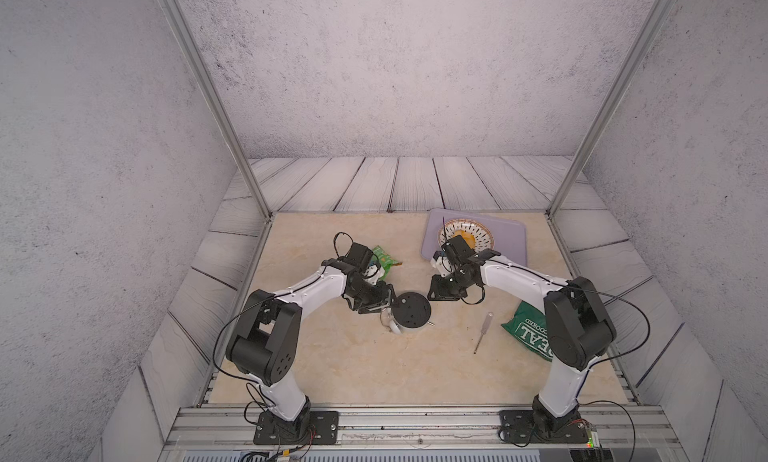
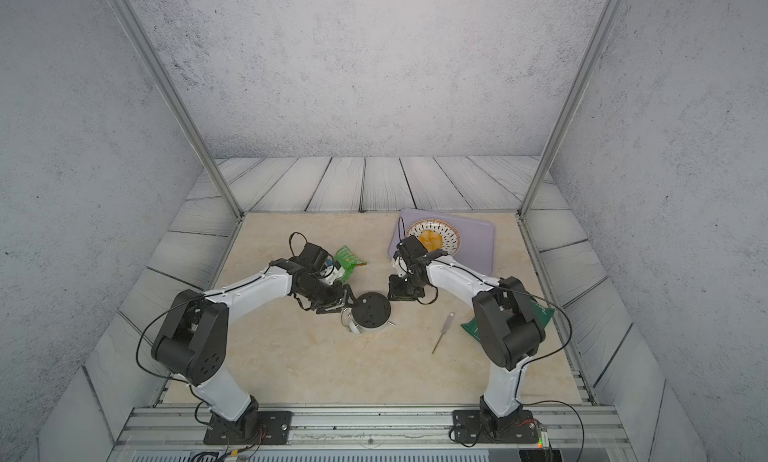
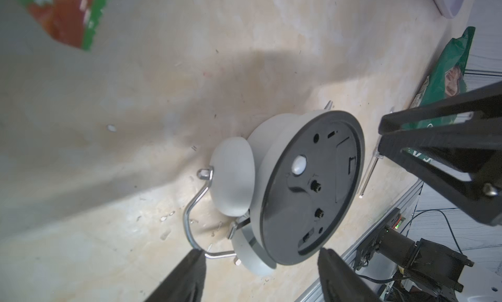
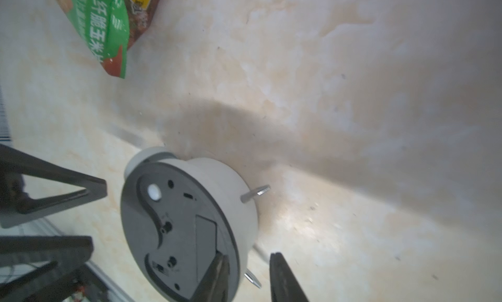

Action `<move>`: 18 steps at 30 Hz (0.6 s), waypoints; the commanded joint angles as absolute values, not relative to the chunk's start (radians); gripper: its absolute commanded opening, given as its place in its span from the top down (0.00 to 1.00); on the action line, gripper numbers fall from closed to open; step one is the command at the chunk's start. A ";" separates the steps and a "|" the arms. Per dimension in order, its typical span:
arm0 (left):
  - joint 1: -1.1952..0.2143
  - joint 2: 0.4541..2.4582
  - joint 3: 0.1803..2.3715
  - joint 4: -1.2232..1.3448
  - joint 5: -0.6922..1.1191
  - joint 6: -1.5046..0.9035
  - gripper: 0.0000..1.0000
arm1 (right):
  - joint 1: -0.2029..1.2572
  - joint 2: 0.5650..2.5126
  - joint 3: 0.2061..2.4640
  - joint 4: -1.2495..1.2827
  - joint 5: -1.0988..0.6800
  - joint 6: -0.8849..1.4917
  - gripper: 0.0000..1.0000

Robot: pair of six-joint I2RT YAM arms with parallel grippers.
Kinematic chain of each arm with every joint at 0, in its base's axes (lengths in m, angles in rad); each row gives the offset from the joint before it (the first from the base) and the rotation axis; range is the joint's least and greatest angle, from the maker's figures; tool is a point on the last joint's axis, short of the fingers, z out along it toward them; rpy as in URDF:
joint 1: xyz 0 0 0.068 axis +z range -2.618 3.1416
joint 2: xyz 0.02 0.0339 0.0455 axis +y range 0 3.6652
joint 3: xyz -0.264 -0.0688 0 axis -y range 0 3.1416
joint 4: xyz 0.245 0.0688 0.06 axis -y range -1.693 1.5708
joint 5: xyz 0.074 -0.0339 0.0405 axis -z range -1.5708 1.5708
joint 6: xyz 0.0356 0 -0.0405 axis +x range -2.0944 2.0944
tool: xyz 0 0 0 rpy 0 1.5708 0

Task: Remove the battery from the alarm
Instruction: Adjust the alarm at the center of the board, then remove the cover from the alarm.

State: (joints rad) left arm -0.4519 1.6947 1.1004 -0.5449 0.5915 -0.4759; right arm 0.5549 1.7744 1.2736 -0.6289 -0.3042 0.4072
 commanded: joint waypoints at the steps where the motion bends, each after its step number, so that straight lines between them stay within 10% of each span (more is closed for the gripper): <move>1: -0.456 1.705 1.122 -0.529 0.607 -0.479 0.28 | 0.606 1.720 1.262 -0.706 -0.117 0.373 0.71; 18: -0.459 1.818 1.121 -0.503 0.628 -0.515 0.38 | 0.743 1.821 1.313 -0.695 0.147 0.442 0.75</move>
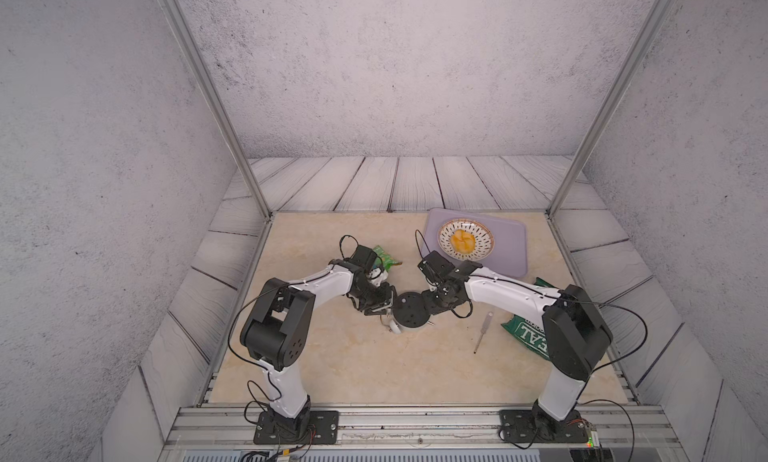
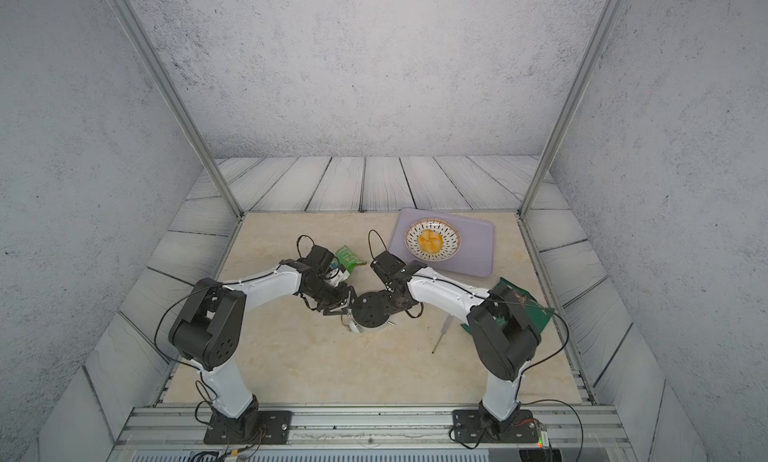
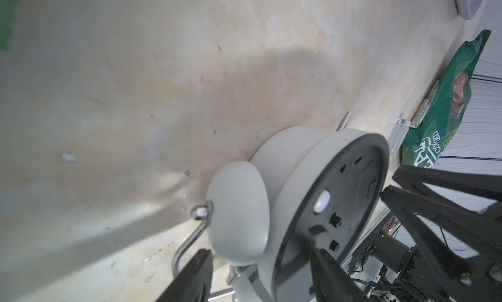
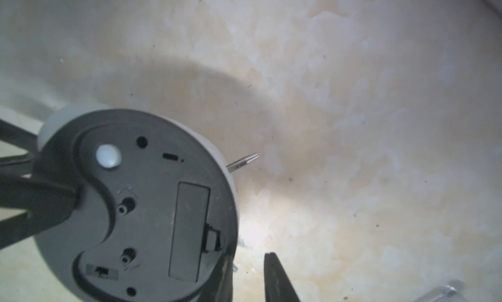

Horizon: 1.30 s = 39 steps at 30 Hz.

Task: Remove the battery from the alarm
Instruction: Remove the cover from the alarm.

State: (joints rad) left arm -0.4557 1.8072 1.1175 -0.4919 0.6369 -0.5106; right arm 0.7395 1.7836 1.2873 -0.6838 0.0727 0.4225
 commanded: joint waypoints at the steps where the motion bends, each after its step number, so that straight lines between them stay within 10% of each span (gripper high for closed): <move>1: -0.458 1.819 1.123 -0.509 0.622 -0.513 0.38 | 0.743 1.830 1.320 -0.692 0.144 0.440 0.75; 27: -0.457 1.807 1.114 -0.522 0.604 -0.526 0.46 | 0.769 1.859 1.357 -0.790 0.130 0.468 0.76; 39: -0.457 1.805 1.095 -0.492 0.632 -0.549 0.46 | 0.841 2.030 1.437 -1.023 0.409 0.556 0.77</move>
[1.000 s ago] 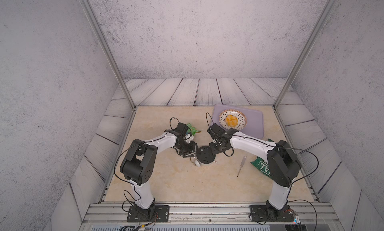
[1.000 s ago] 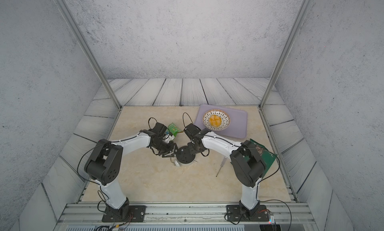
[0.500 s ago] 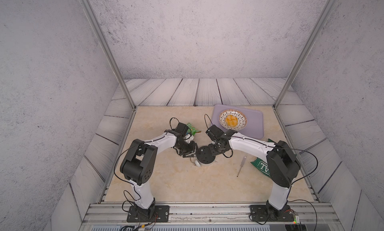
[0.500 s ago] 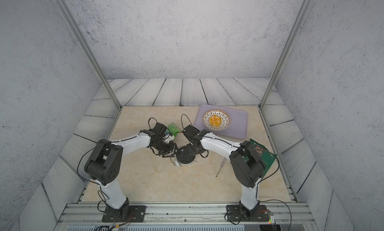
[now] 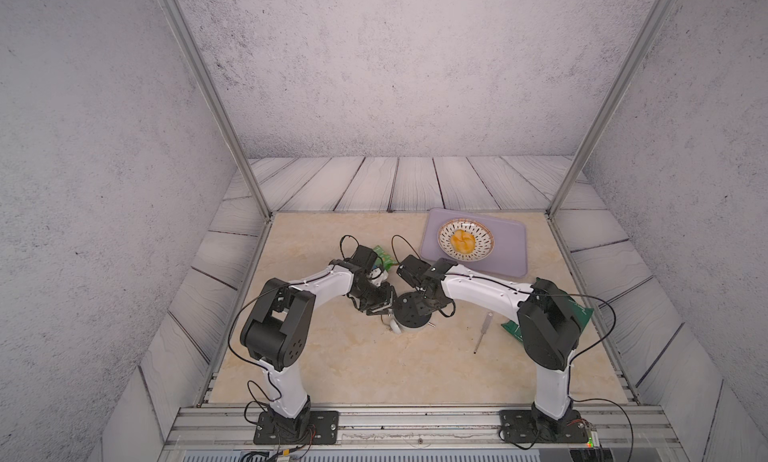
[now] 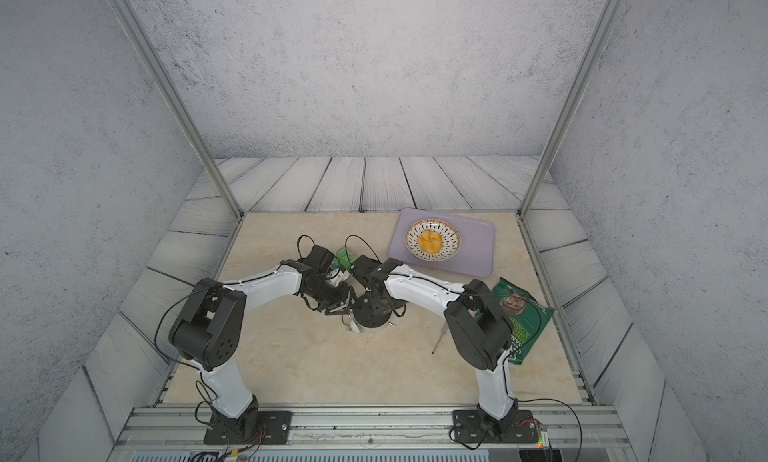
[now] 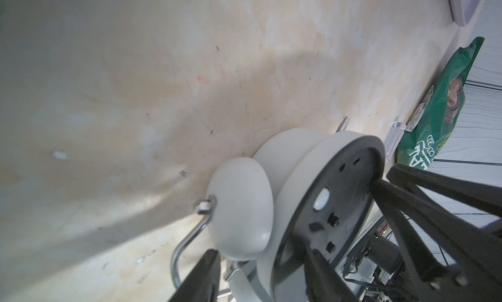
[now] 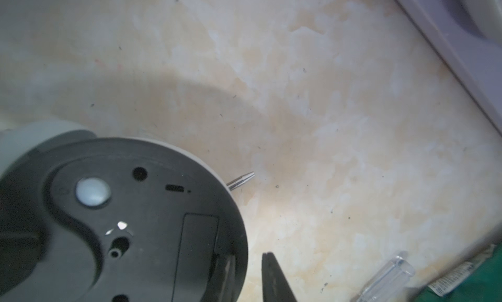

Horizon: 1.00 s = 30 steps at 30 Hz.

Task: Remove the battery from the alarm
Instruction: Remove the cover from the alarm.

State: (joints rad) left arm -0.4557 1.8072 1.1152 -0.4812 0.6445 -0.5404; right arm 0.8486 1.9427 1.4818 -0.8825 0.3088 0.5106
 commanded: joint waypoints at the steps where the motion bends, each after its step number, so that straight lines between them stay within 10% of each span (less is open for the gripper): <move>1: -0.457 1.806 1.093 -0.490 0.633 -0.550 0.46 | 0.841 2.037 1.425 -1.015 0.406 0.558 0.77; 11: -0.459 1.811 1.089 -0.478 0.652 -0.556 0.47 | 0.842 2.001 1.321 -0.783 0.024 0.493 0.77; 30: -0.479 1.782 1.093 -0.498 0.606 -0.541 0.42 | 0.725 1.782 1.194 -0.603 -0.103 0.502 0.76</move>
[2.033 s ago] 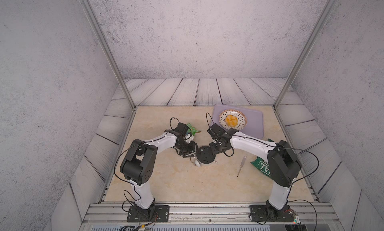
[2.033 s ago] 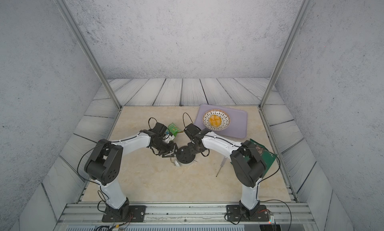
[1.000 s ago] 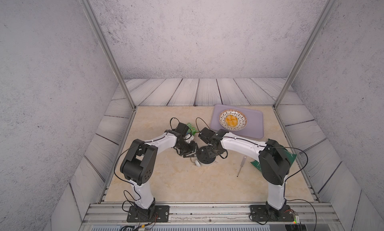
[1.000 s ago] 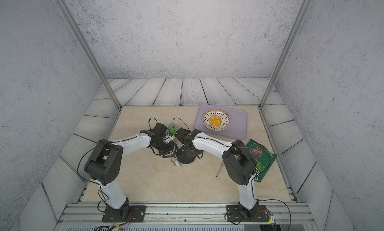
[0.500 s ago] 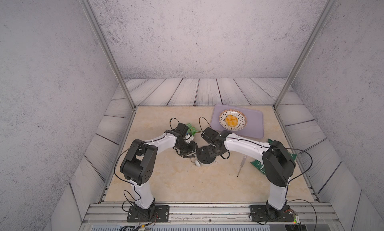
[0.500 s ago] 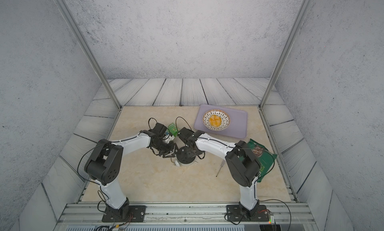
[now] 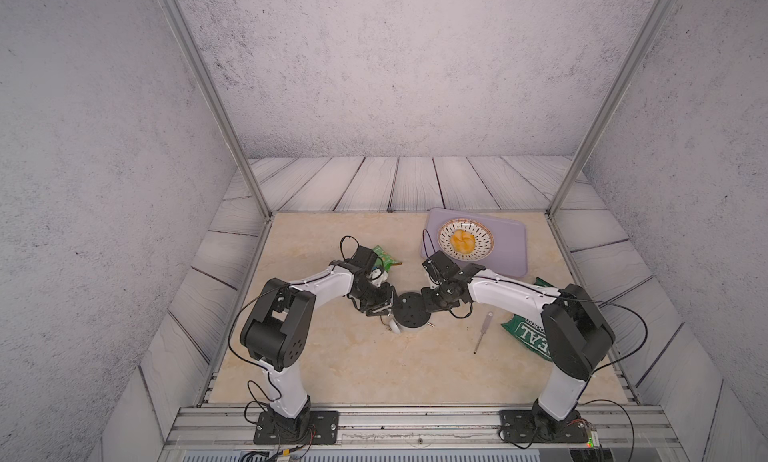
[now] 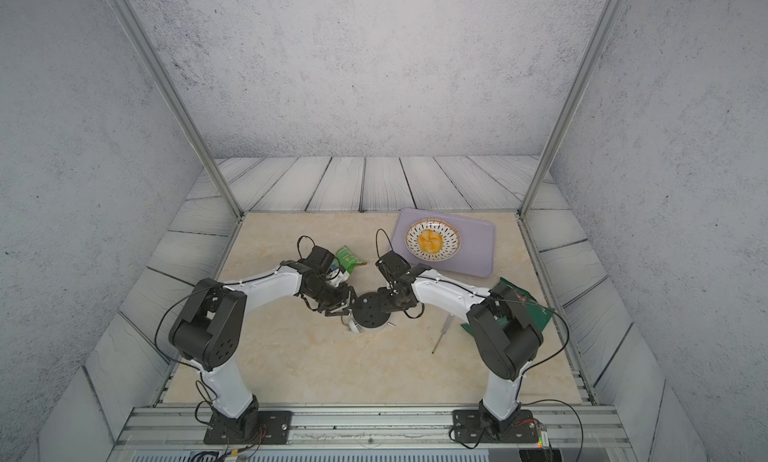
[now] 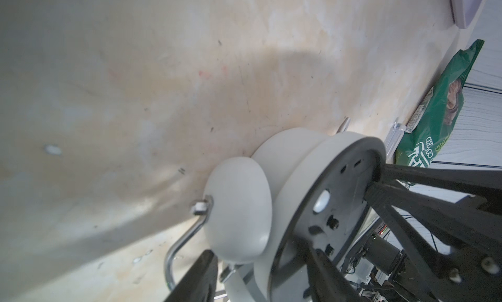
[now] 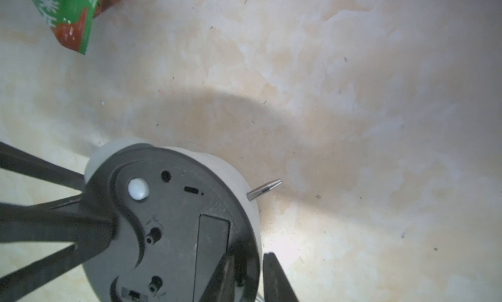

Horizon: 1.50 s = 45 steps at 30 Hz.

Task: Remove the battery from the alarm
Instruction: Remove the cover from the alarm.

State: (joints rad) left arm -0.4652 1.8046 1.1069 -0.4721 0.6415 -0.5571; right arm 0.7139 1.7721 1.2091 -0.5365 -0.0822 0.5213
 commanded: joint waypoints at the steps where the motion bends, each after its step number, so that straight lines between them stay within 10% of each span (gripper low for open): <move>1: -0.478 1.779 1.093 -0.499 0.602 -0.541 0.42 | 0.725 1.780 1.210 -0.631 -0.071 0.490 0.76; 45: -0.477 1.775 1.053 -0.449 0.641 -0.597 0.49 | 0.932 2.083 1.366 -0.990 0.338 0.513 0.79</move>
State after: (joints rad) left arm -0.4732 1.7779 1.0733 -0.4381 0.6403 -0.5926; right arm 0.9237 1.9720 1.4673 -0.8753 0.4480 0.5022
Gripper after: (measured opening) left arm 0.515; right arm 0.209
